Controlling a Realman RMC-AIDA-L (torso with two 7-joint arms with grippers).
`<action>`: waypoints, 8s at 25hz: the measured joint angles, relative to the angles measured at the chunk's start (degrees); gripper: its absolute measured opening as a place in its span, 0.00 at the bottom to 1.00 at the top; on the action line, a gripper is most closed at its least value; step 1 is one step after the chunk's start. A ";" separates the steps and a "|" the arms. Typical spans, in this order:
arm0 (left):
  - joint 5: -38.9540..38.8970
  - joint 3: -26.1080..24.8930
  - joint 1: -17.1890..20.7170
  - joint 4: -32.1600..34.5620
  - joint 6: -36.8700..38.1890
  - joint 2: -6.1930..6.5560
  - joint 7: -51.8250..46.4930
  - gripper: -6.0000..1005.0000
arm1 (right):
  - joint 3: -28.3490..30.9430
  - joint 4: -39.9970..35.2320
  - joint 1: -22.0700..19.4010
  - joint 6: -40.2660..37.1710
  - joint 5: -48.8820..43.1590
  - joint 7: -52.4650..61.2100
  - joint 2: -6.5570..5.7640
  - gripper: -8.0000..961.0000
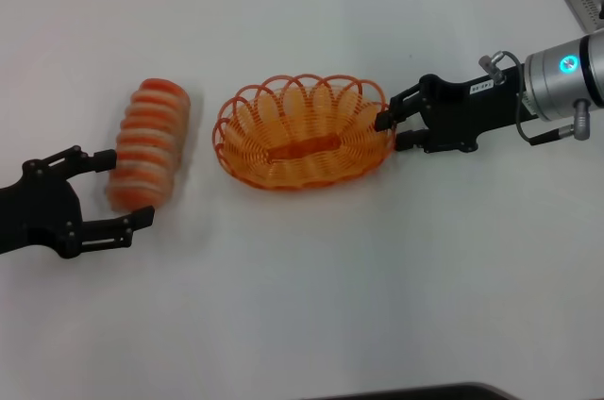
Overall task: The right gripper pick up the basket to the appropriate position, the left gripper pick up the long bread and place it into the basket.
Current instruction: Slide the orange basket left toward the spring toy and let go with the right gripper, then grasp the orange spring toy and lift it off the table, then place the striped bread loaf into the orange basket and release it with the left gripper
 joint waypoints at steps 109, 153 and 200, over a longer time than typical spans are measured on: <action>39.53 25.05 -16.48 26.21 -6.81 -4.75 -90.36 0.93 | -1.79 -4.60 -18.09 -6.13 21.20 -106.93 0.59 0.96; 39.25 27.92 -17.36 24.24 -6.09 -4.48 -91.13 0.63 | -1.78 -4.65 -18.19 -5.43 21.09 -107.02 0.41 0.96; 33.32 17.62 -31.15 34.12 9.97 -3.49 -65.74 0.25 | -2.40 -4.61 -18.09 -5.61 21.09 -107.55 0.50 0.96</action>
